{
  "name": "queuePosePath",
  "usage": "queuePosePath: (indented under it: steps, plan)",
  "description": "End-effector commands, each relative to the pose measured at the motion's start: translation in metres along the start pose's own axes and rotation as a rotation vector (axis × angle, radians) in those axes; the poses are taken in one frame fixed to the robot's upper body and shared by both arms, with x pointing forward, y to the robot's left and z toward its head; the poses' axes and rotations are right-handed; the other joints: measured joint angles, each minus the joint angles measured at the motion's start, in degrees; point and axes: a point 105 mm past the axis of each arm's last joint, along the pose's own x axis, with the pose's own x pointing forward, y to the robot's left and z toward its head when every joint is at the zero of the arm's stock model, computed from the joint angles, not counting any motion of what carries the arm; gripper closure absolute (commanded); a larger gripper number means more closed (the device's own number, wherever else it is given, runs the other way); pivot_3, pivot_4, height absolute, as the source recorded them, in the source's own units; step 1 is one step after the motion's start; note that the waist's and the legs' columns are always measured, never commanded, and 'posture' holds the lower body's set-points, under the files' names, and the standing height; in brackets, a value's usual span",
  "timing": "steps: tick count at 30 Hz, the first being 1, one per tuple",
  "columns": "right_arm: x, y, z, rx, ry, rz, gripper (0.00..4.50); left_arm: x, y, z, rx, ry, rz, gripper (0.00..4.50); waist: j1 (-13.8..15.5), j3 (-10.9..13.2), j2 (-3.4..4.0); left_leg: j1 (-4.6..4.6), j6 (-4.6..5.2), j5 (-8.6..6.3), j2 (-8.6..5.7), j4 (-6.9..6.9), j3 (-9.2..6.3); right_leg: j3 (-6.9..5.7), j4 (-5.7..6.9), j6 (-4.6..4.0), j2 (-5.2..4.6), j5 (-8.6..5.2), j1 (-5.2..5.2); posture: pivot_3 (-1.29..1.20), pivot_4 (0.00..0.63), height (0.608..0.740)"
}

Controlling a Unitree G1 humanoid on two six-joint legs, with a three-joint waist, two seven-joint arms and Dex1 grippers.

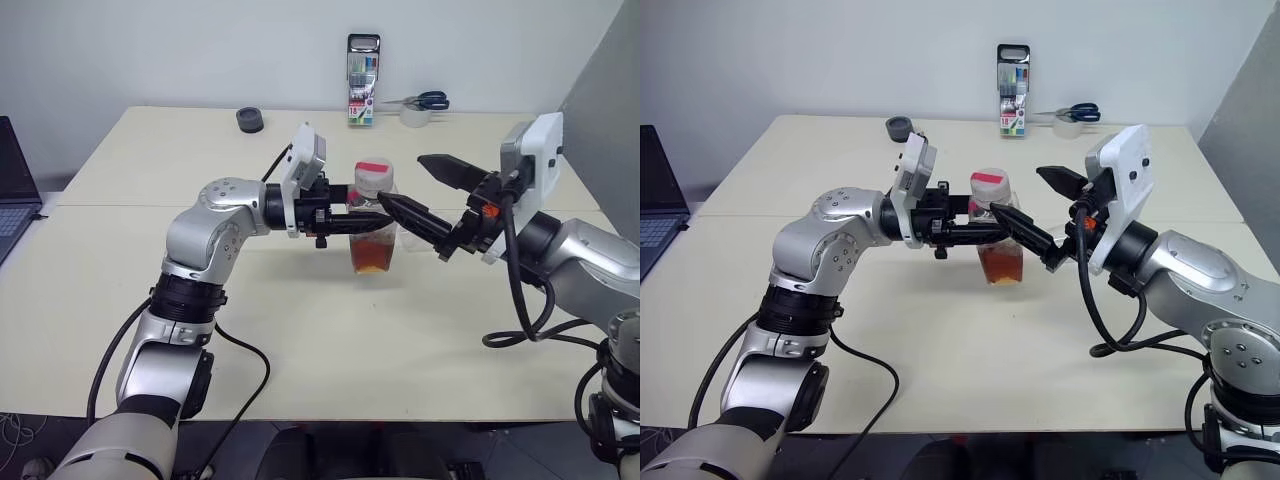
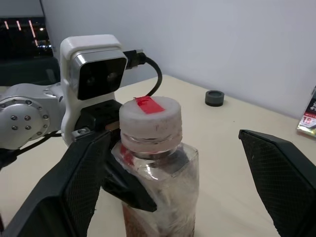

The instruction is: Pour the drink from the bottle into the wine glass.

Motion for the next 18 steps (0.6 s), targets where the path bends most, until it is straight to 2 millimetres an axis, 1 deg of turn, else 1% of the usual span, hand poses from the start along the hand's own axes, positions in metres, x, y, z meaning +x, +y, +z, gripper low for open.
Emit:
queuePosePath:
  steps: [1,4,9,14,18]
  plan:
    - [0.000,0.012,0.014,-0.020,-0.047,0.059,0.05,0.000,-0.002,0.017,0.069,-0.026,-0.010,2.62,0.0,0.0,0.00,0.00,0.00,0.00,0.00,0.00,0.00,0.00,0.00,0.00,0.00,0.00,0.00,0.00,0.150,0.740]
    - [0.007,0.014,0.015,-0.017,-0.057,0.072,0.05,0.000,-0.003,0.016,0.067,-0.027,-0.014,2.62,-0.1,0.0,0.00,0.01,0.00,0.00,0.00,0.00,0.00,0.00,0.02,0.00,0.00,0.00,0.00,0.00,0.150,0.740]
    - [0.018,0.010,0.018,-0.031,-0.083,0.062,0.05,0.001,-0.005,0.017,0.069,-0.030,-0.018,2.62,0.0,0.0,0.00,0.01,0.00,0.00,0.00,0.00,0.00,0.00,0.01,0.00,0.00,0.00,0.00,0.00,0.150,0.740]
    - [0.026,0.006,0.018,-0.021,-0.104,0.044,0.05,0.001,-0.007,0.017,0.069,-0.029,-0.021,2.62,0.0,0.0,0.00,0.00,0.00,0.00,0.00,0.00,-0.01,-0.01,0.00,0.00,0.00,0.00,0.00,0.00,0.150,0.740]
    - [0.027,0.003,0.015,-0.018,-0.107,0.028,0.05,0.000,-0.007,0.017,0.069,-0.027,-0.021,2.62,0.0,0.0,0.00,0.01,0.00,0.00,0.00,0.00,-0.01,-0.01,0.01,0.00,0.00,0.00,0.00,0.00,0.150,0.740]
